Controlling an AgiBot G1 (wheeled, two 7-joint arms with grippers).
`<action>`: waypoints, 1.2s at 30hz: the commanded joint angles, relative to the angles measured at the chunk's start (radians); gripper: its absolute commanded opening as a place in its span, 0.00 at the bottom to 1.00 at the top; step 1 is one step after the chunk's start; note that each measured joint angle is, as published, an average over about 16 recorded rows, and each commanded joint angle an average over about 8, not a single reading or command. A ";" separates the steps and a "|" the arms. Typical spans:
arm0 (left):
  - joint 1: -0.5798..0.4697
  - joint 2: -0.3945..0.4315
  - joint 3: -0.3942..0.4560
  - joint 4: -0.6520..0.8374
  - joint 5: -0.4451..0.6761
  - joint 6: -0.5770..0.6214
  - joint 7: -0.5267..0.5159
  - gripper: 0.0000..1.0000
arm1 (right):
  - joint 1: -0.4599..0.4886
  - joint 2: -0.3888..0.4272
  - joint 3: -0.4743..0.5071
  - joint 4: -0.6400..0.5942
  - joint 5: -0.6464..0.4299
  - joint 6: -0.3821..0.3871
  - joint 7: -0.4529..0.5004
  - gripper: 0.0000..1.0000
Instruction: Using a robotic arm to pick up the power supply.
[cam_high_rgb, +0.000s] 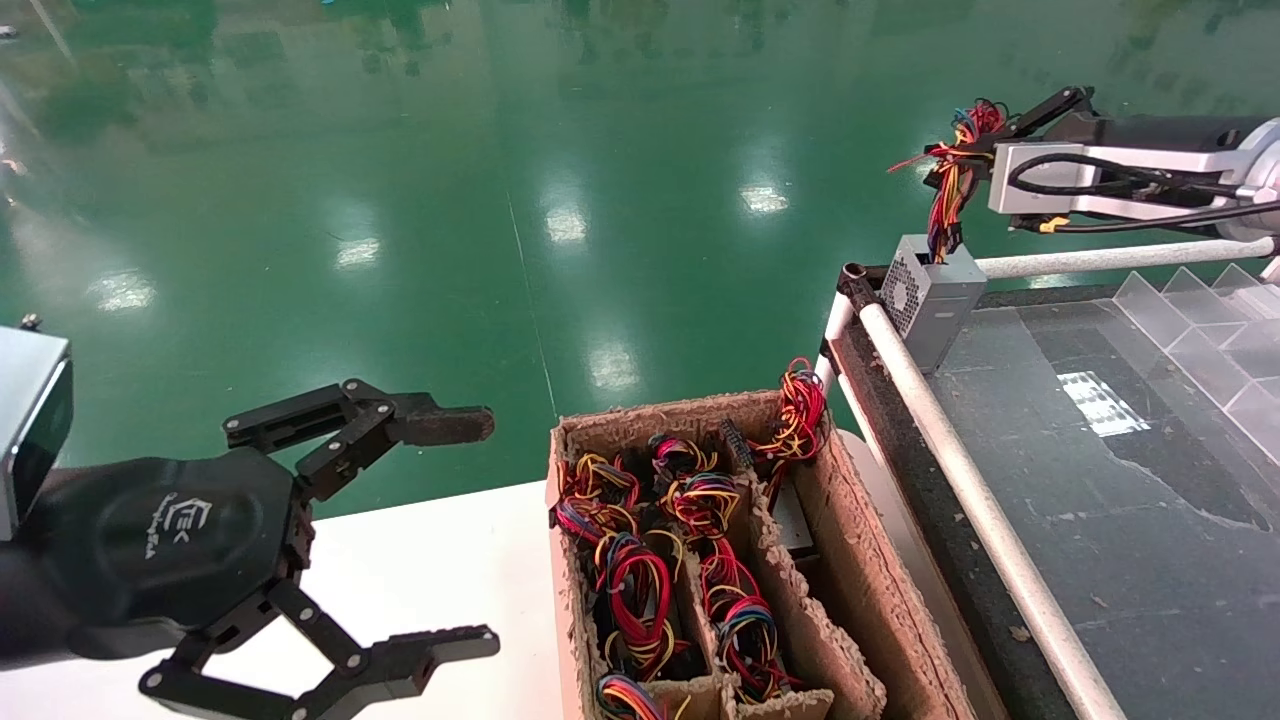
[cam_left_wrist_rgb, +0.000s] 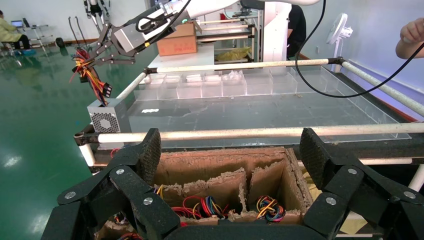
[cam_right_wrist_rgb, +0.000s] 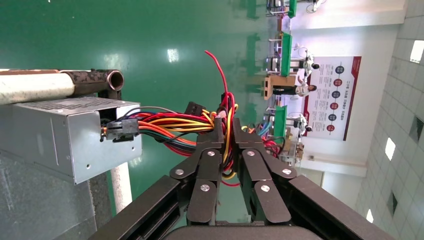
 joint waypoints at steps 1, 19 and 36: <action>0.000 0.000 0.000 0.000 0.000 0.000 0.000 1.00 | 0.005 -0.004 0.000 -0.011 0.000 0.001 -0.005 1.00; 0.000 0.000 0.001 0.000 -0.001 0.000 0.000 1.00 | 0.113 0.021 0.038 -0.169 0.060 -0.198 0.224 1.00; 0.000 0.000 0.001 0.001 -0.001 -0.001 0.001 1.00 | 0.048 0.094 0.107 -0.135 0.239 -0.363 0.549 1.00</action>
